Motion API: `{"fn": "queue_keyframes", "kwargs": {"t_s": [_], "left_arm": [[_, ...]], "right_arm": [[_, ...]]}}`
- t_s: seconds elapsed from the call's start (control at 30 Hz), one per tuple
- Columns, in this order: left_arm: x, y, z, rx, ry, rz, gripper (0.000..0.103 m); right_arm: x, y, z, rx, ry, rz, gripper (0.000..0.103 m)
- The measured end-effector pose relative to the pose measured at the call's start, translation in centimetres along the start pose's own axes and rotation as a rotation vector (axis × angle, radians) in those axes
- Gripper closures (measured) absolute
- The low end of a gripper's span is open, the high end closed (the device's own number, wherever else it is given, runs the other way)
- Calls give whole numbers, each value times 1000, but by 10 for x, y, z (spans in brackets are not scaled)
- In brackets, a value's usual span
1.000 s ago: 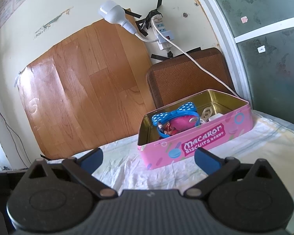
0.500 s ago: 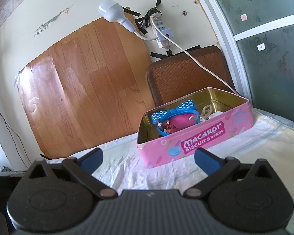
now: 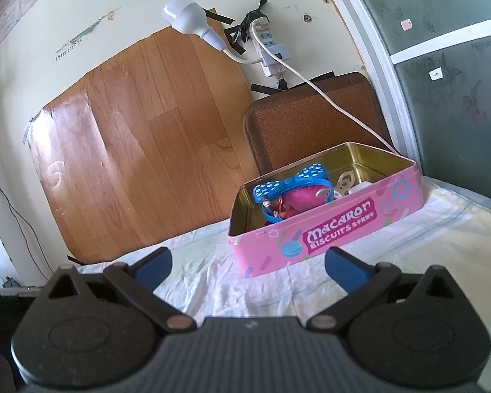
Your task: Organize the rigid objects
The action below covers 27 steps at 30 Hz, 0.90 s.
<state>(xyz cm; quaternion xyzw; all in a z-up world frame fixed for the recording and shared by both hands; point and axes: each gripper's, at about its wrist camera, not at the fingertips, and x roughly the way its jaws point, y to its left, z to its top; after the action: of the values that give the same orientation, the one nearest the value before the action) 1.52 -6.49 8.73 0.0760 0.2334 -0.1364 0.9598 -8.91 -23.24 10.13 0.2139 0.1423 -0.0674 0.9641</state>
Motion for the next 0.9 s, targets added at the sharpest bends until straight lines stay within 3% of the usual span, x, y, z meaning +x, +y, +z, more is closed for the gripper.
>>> {"fn": "queue_keyframes", "kwargs": {"t_s": [0.9], "left_arm": [[2, -2, -2, 2, 13, -10, 0]], "right_arm": [[1, 1, -2, 1, 7, -2, 0]]}}
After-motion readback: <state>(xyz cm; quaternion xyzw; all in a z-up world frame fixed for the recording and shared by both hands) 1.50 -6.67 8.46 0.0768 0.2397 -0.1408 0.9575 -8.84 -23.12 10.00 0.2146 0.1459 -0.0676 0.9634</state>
